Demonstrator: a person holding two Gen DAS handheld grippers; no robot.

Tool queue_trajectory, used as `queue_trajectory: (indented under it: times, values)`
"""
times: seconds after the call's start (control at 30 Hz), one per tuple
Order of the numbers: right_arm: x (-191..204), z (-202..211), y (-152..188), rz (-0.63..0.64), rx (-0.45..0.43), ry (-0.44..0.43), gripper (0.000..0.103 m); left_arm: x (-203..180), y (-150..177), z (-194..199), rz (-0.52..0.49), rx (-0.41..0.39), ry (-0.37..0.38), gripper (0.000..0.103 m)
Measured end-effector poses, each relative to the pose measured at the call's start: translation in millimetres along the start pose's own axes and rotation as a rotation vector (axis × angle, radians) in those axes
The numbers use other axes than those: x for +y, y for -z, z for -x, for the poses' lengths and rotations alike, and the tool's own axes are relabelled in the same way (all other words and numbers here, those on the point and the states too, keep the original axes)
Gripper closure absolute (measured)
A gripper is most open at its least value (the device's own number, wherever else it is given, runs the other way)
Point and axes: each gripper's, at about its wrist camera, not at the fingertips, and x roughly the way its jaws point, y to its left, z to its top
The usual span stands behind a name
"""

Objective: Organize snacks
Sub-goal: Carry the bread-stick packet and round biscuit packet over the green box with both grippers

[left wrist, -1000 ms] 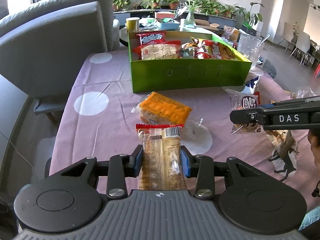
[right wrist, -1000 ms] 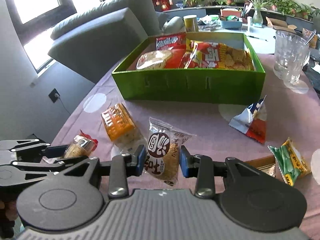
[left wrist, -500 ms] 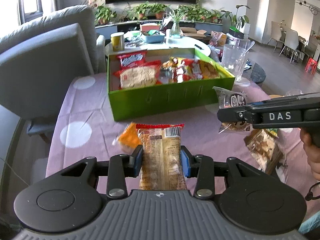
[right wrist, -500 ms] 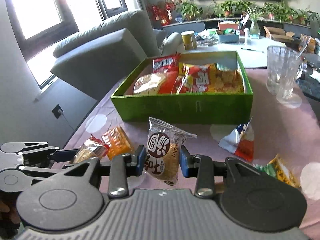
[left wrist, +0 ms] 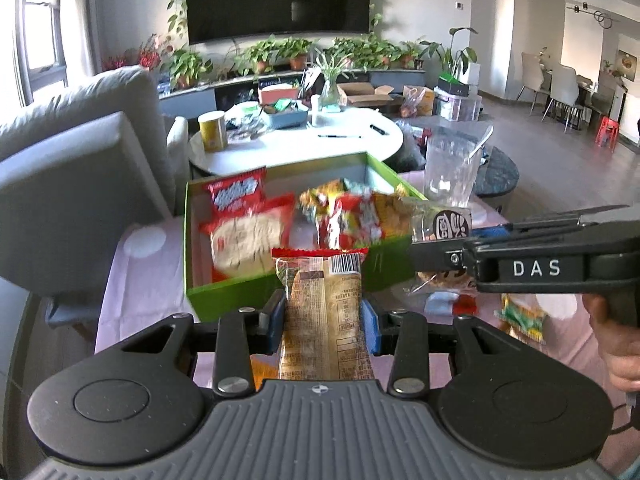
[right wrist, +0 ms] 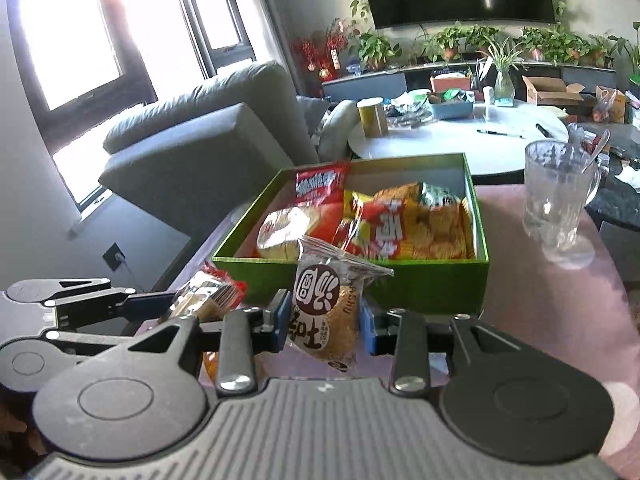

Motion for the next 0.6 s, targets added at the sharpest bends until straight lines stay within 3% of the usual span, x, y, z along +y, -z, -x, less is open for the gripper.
queue_trajectory:
  times: [0.6]
  values:
    - [-34.1, -31.1, -59.8, -0.044, -0.051, 0.033, 0.067, 6.8, -59.1, -50.0, -0.008, -0.041, 0.008, 0.067]
